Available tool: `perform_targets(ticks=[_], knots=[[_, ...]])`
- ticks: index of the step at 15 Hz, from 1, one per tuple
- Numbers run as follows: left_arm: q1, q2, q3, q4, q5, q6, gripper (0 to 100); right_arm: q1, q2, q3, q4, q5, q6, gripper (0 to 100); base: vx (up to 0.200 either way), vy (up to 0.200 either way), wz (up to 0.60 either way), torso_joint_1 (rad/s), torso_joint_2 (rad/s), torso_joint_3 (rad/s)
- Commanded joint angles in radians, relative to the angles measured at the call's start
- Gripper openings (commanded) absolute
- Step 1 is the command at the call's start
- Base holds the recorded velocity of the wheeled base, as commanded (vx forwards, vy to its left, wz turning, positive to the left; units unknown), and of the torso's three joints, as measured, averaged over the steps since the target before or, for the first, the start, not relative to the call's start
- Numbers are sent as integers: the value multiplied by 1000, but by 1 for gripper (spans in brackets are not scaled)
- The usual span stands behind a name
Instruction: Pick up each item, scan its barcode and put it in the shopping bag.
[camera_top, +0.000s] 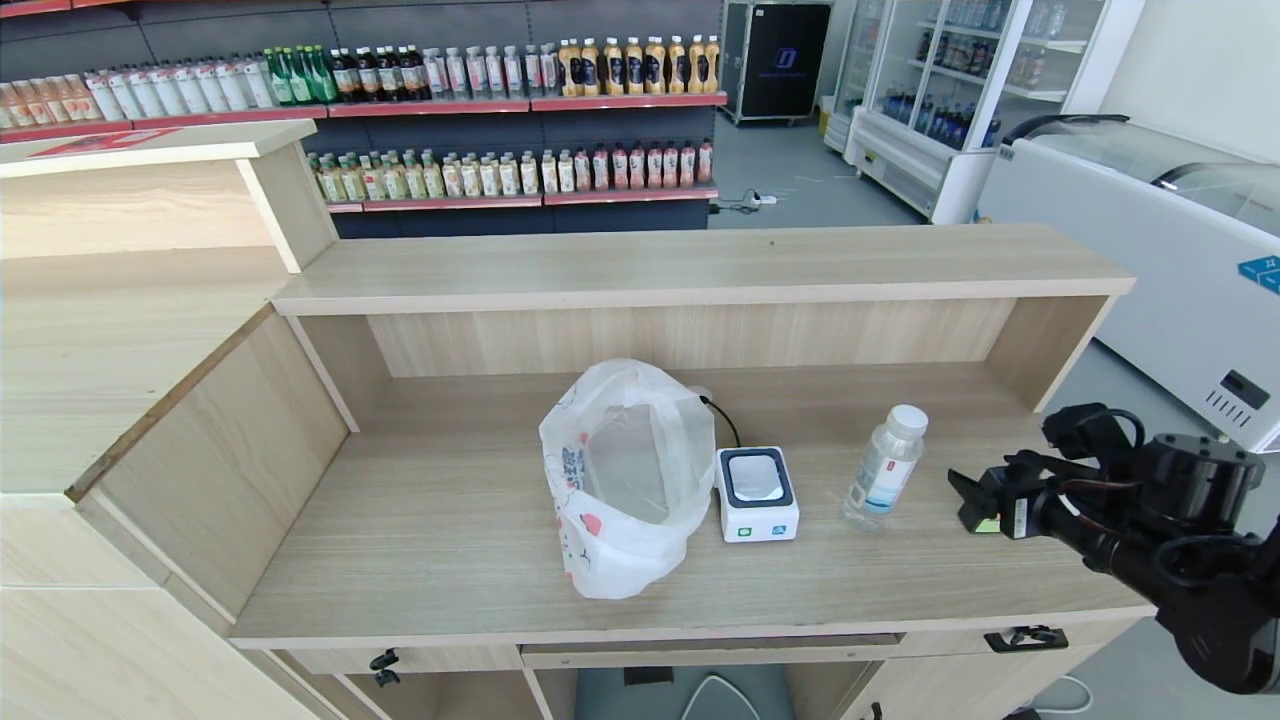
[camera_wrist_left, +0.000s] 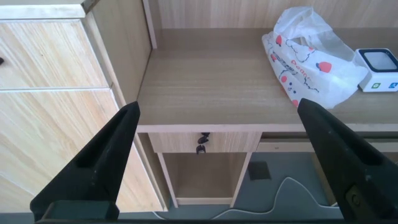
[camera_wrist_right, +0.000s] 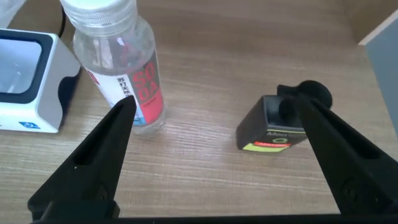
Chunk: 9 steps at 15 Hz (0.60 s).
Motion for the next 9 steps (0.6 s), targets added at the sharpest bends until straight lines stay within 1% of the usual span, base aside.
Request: perform_targets(ticks=[1,4,6,9], knots=[[0,0,0,0,0,0,100,32,81,-58,-3,2,-2,100,0,0,0,0,0,0],[0,0,0,0,0,0,100,77,156,-136,-11,2,-2,100,0,0,0,0,0,0],[0,0,0,0,0,0,100,104,178,-167,-11,3,1,100,0,0,0,0,0,0],[0,0,0,0,0,0,100,149,208,-195,-13,36,6,100,0,0,0,0,0,0]])
